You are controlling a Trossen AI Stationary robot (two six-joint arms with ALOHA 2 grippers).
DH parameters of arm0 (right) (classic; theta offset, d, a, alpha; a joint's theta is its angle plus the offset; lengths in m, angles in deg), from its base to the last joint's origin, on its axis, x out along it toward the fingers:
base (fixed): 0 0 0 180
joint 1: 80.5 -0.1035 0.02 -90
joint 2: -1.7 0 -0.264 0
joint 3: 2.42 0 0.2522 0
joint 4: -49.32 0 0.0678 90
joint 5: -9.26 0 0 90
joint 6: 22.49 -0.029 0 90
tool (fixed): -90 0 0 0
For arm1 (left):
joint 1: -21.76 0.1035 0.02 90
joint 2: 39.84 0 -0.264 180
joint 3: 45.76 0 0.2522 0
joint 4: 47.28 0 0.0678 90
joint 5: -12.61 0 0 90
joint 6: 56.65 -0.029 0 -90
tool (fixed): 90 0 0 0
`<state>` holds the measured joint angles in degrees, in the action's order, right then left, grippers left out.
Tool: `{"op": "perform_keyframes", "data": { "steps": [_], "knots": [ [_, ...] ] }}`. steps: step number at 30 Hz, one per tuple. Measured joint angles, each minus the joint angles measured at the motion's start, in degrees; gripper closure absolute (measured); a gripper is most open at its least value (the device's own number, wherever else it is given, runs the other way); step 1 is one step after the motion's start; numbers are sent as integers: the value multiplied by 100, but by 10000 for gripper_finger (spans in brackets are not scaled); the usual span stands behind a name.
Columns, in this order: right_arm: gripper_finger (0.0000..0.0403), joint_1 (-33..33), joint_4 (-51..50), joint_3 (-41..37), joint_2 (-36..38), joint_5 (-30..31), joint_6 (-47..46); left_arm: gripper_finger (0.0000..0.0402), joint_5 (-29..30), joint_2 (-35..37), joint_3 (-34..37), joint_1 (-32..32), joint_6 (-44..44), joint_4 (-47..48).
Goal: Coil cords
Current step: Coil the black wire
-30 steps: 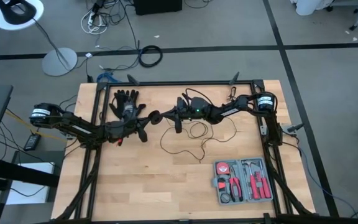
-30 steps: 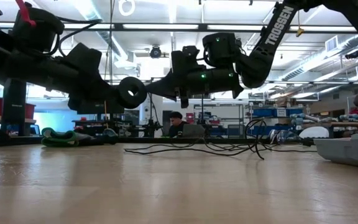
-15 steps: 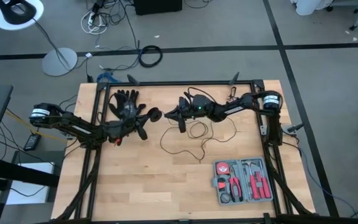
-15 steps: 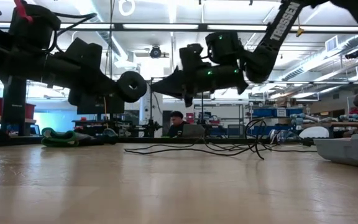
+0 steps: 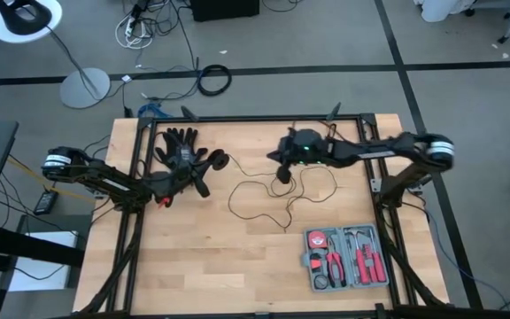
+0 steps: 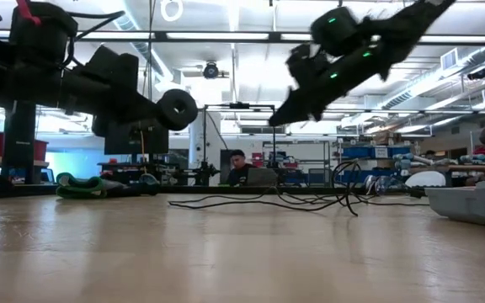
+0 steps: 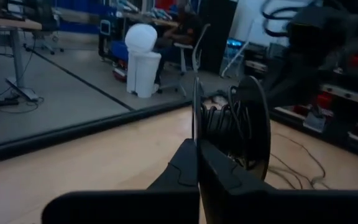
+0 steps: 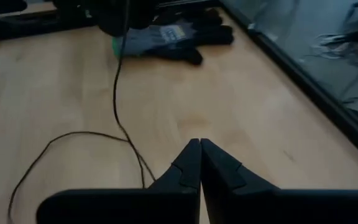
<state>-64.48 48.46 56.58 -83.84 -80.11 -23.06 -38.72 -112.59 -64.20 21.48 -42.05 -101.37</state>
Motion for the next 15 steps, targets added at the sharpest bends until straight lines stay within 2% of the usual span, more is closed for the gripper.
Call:
{"op": "perform_keyframes", "data": {
  "steps": [6,11,15],
  "knots": [
    [399,-206,273,-1185,958,616,-559,401,221,0,2,0,-392,-229],
    [390,-293,823,-1974,1088,627,-943,401,221,-2,4,0,-394,-211],
    [388,-296,885,-2238,1000,627,-994,401,113,-2,5,0,-391,-142]
  ]
}}
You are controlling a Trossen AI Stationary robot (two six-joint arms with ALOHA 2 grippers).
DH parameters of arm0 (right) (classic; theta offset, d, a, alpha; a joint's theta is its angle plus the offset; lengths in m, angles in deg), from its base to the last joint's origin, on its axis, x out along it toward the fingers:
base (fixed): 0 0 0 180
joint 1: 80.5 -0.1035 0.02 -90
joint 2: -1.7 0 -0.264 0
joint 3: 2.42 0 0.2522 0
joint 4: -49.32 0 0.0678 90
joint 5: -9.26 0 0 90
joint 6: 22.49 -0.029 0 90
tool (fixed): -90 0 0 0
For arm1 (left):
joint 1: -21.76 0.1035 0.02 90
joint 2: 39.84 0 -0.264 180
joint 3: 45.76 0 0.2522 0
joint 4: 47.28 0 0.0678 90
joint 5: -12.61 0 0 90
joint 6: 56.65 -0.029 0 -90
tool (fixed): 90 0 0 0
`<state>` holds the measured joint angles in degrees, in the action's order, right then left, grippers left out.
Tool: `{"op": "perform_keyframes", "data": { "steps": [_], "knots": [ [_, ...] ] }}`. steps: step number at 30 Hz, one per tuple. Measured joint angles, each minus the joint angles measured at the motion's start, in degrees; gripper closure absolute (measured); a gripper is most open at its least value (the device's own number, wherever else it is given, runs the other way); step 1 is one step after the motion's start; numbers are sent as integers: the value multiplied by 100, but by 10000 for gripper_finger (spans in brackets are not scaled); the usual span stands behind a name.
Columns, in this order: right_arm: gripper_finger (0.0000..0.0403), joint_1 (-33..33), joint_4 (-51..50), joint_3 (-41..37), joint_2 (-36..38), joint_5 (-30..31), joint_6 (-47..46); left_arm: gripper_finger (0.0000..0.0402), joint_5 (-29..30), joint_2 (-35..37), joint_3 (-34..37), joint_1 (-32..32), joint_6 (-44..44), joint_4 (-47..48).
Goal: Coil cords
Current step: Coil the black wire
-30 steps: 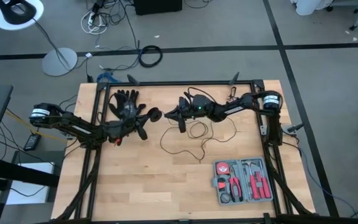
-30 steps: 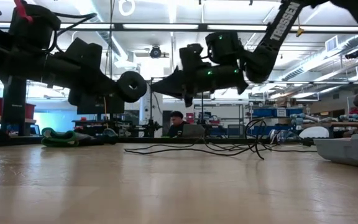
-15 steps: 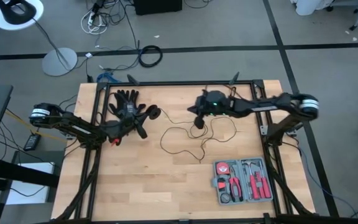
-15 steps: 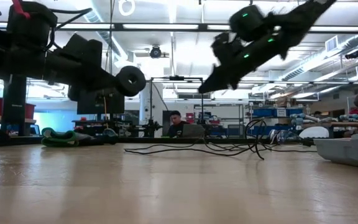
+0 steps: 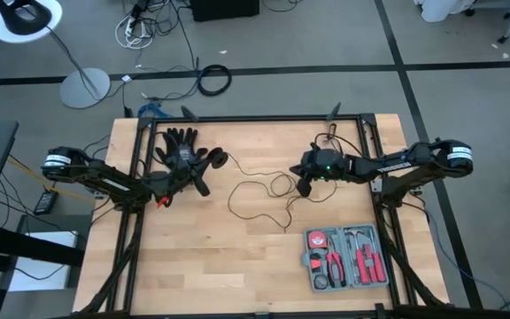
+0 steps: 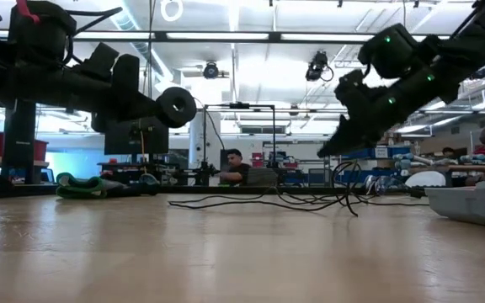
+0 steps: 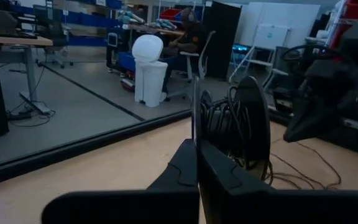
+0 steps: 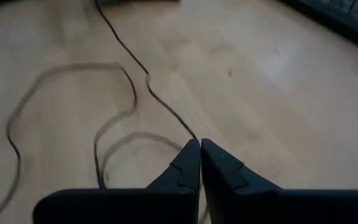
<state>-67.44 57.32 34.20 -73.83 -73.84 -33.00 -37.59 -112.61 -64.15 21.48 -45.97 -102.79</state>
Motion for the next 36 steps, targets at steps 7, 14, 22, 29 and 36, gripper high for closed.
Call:
{"op": "perform_keyframes", "data": {
  "steps": [7,14,22,29,36],
  "knots": [
    [391,0,71,-102,-28,-94,-826,401,-338,0,1,0,18,-1],
    [391,-89,564,-102,-28,-114,-1321,401,-418,0,1,0,35,-32],
    [400,-537,590,-102,-28,179,-1185,401,-799,0,1,-50,7,122],
    [394,-741,709,-102,-29,447,-932,401,-751,-2,1,-50,-424,146],
    [388,-739,1536,-100,-30,457,-755,401,-705,0,1,-50,-567,133]
  ]
}}
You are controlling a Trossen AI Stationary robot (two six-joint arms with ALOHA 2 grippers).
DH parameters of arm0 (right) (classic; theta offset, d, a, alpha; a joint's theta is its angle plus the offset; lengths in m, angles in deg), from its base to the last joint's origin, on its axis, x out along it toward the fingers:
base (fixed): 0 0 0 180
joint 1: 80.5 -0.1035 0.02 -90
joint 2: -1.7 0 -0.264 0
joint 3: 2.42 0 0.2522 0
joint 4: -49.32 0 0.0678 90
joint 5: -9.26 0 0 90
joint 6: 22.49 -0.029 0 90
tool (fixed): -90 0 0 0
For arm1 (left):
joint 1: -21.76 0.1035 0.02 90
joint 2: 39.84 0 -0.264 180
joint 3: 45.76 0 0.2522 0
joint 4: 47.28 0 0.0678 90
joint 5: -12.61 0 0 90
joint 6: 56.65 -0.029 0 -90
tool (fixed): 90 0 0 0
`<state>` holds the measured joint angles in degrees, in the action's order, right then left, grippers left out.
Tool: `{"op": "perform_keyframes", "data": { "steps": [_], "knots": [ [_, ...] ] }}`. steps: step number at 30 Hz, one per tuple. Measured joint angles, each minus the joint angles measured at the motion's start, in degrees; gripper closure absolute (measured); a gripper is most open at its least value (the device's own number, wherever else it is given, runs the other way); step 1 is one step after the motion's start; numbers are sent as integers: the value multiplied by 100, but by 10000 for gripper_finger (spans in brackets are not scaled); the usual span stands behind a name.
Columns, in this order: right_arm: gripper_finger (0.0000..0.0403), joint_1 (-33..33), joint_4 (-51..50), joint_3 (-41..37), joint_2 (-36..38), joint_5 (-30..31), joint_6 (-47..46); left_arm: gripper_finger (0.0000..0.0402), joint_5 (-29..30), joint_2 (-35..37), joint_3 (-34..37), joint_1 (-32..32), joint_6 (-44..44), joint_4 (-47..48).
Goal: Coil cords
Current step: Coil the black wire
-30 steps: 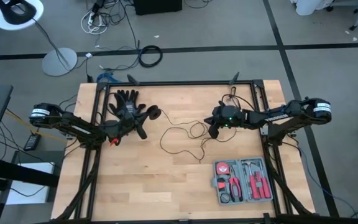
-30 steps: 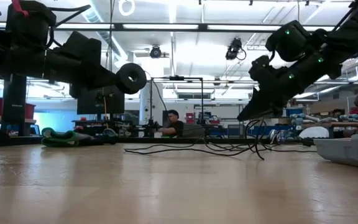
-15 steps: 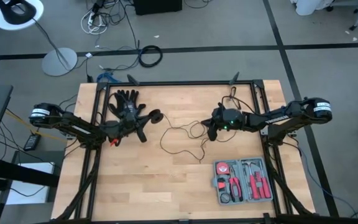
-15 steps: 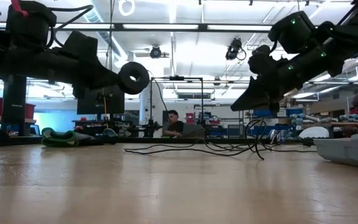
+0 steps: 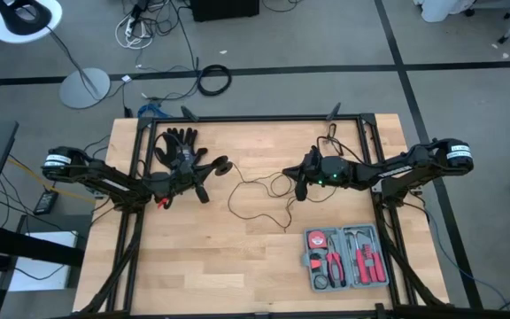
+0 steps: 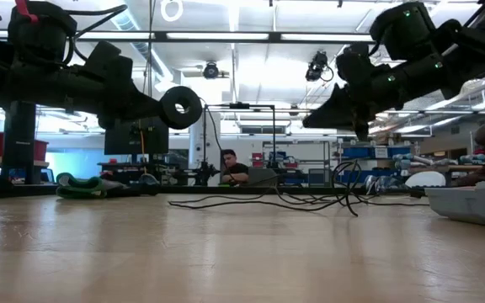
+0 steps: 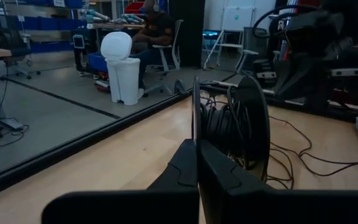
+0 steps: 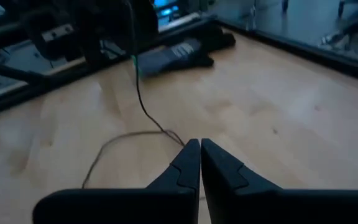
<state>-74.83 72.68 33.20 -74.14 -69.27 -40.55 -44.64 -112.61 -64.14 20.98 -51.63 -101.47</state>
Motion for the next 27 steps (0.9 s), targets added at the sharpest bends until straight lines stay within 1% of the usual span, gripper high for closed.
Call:
{"op": "perform_keyframes", "data": {
  "steps": [5,8,12,15,17,19,22,27],
  "knots": [
    [391,-9,83,0,-2,2,15,401,53,-2,0,2,-7,2],
    [394,-47,120,0,-170,10,23,401,59,0,0,2,-66,47],
    [397,-48,624,2,-865,9,27,401,162,-135,2,2,-198,75],
    [398,-60,1596,18,-1669,9,26,401,229,-332,2,7,-147,43],
    [398,-81,2173,137,-2180,-27,52,401,225,-493,-1,7,-21,34],
    [397,-113,2594,334,-2601,-114,263,401,222,-673,-71,7,-12,-40],
    [397,-185,2700,691,-2983,-125,720,401,229,-880,-231,7,-97,-174],
    [400,-247,2556,1225,-3187,-133,1213,401,288,-970,-564,38,-482,-187]
  ]
}}
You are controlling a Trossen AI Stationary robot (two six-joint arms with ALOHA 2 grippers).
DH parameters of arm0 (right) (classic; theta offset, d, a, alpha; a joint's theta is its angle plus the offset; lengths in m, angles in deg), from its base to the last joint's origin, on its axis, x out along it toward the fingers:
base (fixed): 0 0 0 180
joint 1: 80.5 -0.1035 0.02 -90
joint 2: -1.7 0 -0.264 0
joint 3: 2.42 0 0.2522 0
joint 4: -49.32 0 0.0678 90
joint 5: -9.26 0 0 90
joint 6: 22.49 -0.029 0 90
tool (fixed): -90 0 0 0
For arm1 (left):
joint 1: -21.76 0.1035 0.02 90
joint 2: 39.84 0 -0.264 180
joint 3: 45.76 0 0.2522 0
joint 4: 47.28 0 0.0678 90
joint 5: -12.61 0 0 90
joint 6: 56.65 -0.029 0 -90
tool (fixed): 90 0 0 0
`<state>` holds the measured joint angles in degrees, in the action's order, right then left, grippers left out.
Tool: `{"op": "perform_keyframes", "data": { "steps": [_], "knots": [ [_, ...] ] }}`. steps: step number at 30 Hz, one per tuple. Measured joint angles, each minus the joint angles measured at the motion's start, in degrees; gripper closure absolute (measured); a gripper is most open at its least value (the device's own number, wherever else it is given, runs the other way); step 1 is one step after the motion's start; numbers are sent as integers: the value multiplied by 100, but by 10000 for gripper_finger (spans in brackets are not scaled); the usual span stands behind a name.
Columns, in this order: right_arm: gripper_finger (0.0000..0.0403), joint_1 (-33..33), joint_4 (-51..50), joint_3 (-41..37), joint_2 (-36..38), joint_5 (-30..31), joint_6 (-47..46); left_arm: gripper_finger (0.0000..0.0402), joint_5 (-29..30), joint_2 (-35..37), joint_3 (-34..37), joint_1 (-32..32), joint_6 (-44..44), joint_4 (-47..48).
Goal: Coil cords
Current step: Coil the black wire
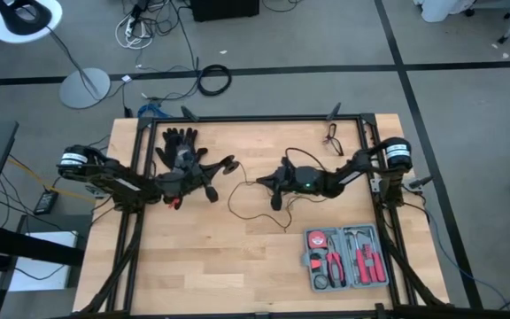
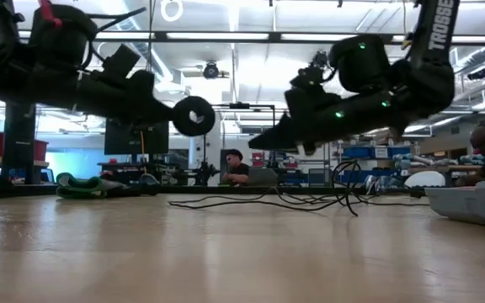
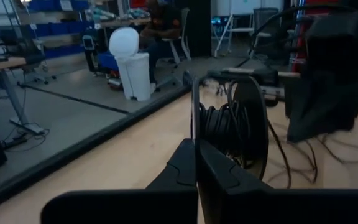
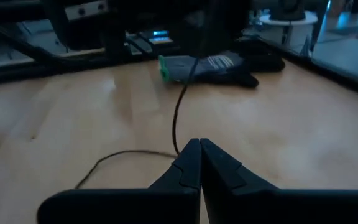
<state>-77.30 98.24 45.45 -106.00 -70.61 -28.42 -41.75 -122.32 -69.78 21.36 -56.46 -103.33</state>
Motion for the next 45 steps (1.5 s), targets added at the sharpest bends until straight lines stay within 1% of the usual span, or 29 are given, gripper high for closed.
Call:
{"op": "perform_keyframes", "data": {
  "steps": [4,10,15,20,27,32,34,38,42,45],
  "knots": [
    [392,2,-532,296,0,88,418,401,18,-9,-208,84,-9,36],
    [364,-10,-879,487,0,120,470,401,-17,-9,-286,181,-16,29],
    [343,-11,-887,491,0,120,467,401,-18,-9,-286,277,-7,-137],
    [337,-9,-868,491,0,121,467,401,-15,-9,-371,324,-5,-158],
    [339,69,-719,497,0,154,465,401,-82,-9,-505,345,-134,-109],
    [340,70,-709,495,0,406,465,401,-83,-9,-505,347,-136,-108],
    [349,70,-705,495,0,413,462,401,-85,-9,-505,345,-130,-106],
    [393,70,-718,559,0,397,377,401,-87,-9,-505,347,-116,-108],
    [399,72,-724,791,0,377,271,401,-90,-9,-503,345,-102,-116],
    [401,112,-1205,1055,0,535,277,401,-95,-9,-501,347,13,-141]
  ]
}}
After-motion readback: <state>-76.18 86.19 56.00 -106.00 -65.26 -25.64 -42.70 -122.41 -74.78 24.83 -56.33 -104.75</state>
